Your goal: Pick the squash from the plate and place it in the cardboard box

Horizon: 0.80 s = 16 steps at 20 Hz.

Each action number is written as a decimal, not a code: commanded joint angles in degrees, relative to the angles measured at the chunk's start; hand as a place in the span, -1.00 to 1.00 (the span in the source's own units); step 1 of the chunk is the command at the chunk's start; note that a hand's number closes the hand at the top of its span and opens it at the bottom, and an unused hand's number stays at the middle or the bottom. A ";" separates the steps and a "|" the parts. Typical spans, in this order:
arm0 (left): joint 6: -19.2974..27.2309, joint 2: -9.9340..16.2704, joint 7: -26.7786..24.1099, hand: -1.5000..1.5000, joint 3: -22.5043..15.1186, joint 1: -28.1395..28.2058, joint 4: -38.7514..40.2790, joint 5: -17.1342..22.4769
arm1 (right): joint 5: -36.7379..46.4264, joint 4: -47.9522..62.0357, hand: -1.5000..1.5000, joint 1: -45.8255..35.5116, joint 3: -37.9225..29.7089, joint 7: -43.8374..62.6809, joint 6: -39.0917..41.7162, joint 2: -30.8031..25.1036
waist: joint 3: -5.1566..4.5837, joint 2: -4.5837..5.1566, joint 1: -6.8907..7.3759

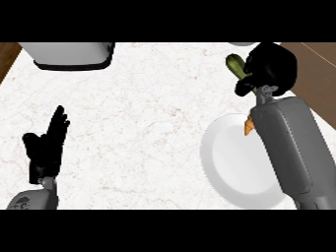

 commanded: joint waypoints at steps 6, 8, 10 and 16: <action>-0.42 -0.11 -3.07 0.00 0.67 0.41 2.32 0.15 | 0.76 -12.47 1.00 -1.31 -3.63 3.29 8.03 -8.06 | 0.01 0.17 0.34; -0.40 0.02 -0.86 0.00 0.38 -1.63 2.18 0.02 | 0.57 -12.36 1.00 -1.30 -5.49 2.86 9.87 -10.98 | 0.01 0.20 0.30; -1.27 1.11 -1.73 0.00 1.48 -2.41 3.50 0.59 | -0.26 -10.64 1.00 -2.67 -7.40 0.20 9.28 -13.14 | 0.01 0.29 0.46; -1.81 0.63 -0.84 0.00 0.12 1.18 -0.91 0.45 | -1.98 -2.45 1.00 -1.24 -13.87 -9.33 -2.10 -18.42 | 0.04 0.36 0.96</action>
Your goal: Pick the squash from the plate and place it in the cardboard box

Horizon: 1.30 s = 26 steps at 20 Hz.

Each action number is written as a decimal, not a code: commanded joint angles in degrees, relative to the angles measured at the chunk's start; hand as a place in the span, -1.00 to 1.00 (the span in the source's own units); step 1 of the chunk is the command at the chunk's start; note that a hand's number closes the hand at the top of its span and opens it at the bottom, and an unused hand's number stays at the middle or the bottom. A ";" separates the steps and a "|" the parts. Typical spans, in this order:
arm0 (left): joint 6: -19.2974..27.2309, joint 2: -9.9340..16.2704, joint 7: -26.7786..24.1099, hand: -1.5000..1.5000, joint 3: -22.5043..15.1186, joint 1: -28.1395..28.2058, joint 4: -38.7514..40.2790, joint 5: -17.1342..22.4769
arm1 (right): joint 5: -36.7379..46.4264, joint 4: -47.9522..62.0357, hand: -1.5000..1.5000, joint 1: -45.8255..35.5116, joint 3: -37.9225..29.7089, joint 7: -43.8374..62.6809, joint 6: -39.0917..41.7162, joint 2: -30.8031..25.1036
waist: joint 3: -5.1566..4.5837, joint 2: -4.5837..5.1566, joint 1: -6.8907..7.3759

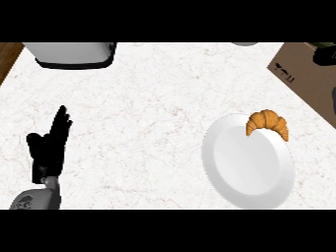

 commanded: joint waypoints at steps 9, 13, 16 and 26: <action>0.83 -1.11 0.21 0.00 -1.68 0.47 -0.85 -1.58 | -6.82 30.66 1.00 -5.84 -12.37 -21.70 -15.93 -10.89 | 0.07 0.38 1.19; 0.22 -1.17 -0.61 0.00 -1.41 -1.44 1.56 -1.22 | -6.63 44.16 1.00 -10.16 -14.36 -28.08 -21.84 -13.70 | 0.10 0.83 2.03; -1.94 0.69 0.59 0.00 -0.39 -2.23 0.10 0.39 | -4.09 50.14 1.00 -8.22 -14.17 -31.12 -26.05 -16.24 | 0.15 1.08 2.57; -1.82 -0.47 -0.59 0.00 -0.78 -4.84 3.21 0.18 | -13.19 62.29 -1.00 -10.86 -23.96 -37.76 -27.18 -17.44 | 0.27 1.59 2.98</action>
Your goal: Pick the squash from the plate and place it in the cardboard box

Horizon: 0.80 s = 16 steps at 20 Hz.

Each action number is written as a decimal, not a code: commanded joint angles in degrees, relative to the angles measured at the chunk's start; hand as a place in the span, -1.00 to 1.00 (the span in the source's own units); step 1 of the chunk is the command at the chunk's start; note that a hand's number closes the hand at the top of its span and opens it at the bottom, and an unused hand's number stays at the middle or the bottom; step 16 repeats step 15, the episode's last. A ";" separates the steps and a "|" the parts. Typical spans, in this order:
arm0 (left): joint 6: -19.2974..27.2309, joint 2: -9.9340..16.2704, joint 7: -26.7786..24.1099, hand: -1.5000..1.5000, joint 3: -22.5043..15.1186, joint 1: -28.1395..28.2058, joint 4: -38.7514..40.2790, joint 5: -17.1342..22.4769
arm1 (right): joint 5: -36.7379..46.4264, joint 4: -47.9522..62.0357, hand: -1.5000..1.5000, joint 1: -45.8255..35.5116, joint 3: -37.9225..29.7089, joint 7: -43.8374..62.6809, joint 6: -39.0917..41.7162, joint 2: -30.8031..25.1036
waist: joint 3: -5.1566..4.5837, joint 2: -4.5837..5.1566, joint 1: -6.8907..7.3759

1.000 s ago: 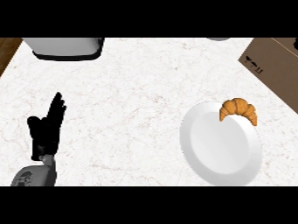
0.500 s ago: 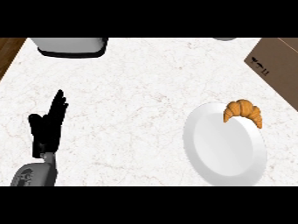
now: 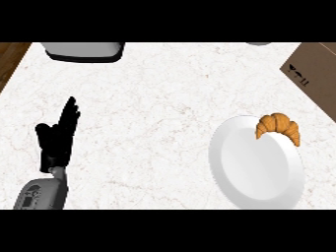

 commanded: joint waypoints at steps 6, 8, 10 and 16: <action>0.12 -0.86 -1.17 0.00 -0.37 1.21 0.20 -0.02 | -12.26 2.82 -1.00 1.88 -10.71 -19.72 -1.18 -0.25 | 0.21 0.14 -0.20; 0.14 0.25 -0.62 0.00 0.54 2.35 -0.72 0.19 | -17.32 2.22 -1.00 1.32 -14.96 -23.41 0.97 -0.25 | 0.23 -0.23 -0.53; -0.28 0.19 0.23 0.00 0.38 0.58 -0.49 0.47 | -20.29 2.45 -1.00 -0.37 -17.56 -24.63 2.24 -0.59 | 0.18 -0.09 -0.54; 0.20 0.20 0.29 0.00 0.48 2.94 -2.15 0.36 | -27.02 4.06 -1.00 3.93 -23.97 -29.63 5.30 -4.47 | 0.08 -0.54 -1.10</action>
